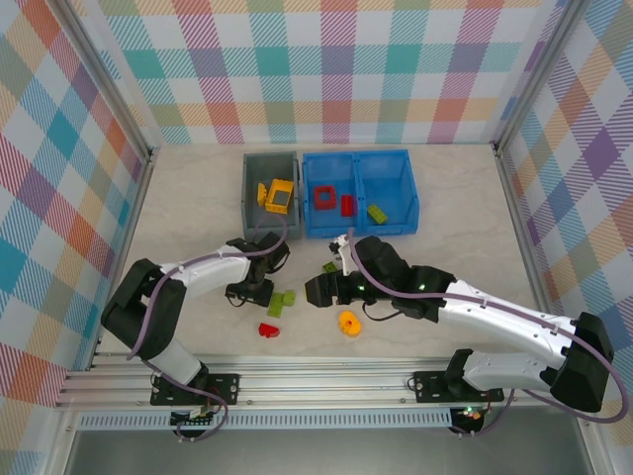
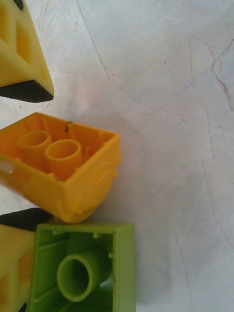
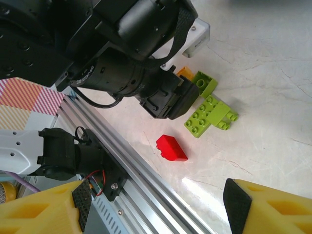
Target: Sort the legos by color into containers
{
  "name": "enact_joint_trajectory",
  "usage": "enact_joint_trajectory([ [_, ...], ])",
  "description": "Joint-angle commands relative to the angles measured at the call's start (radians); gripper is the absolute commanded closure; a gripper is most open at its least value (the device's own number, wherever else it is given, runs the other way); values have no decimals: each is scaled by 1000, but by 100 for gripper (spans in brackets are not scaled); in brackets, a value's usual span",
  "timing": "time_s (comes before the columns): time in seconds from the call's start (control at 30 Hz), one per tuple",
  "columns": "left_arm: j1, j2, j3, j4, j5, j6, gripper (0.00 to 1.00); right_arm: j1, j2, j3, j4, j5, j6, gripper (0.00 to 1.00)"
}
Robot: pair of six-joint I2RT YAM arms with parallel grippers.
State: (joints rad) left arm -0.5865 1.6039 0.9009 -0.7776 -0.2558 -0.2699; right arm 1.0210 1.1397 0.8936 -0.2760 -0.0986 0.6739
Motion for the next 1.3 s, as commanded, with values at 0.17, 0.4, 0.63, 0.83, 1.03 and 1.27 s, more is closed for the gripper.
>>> enact_joint_trajectory([
  [0.17, 25, 81, 81, -17, 27, 27, 51, 8, 22, -7, 46, -15, 14, 27],
  [0.4, 37, 99, 84, -19, 55, -32, 63, 7, 32, 2, 45, -12, 10, 28],
  [0.63, 37, -82, 99, -104, -1, -67, 68, 8, 20, 22, 15, 18, -30, 28],
  [0.83, 40, -147, 307, -217, 21, -62, 66, 7, 30, 129, -90, 218, -121, 29],
  [1.03, 75, 88, 610, -221, 7, -27, 66, 5, 145, 260, -80, 417, -202, 30],
  [1.27, 148, 364, 880, -221, -56, -14, 67, -16, 243, 332, -15, 487, -231, 30],
])
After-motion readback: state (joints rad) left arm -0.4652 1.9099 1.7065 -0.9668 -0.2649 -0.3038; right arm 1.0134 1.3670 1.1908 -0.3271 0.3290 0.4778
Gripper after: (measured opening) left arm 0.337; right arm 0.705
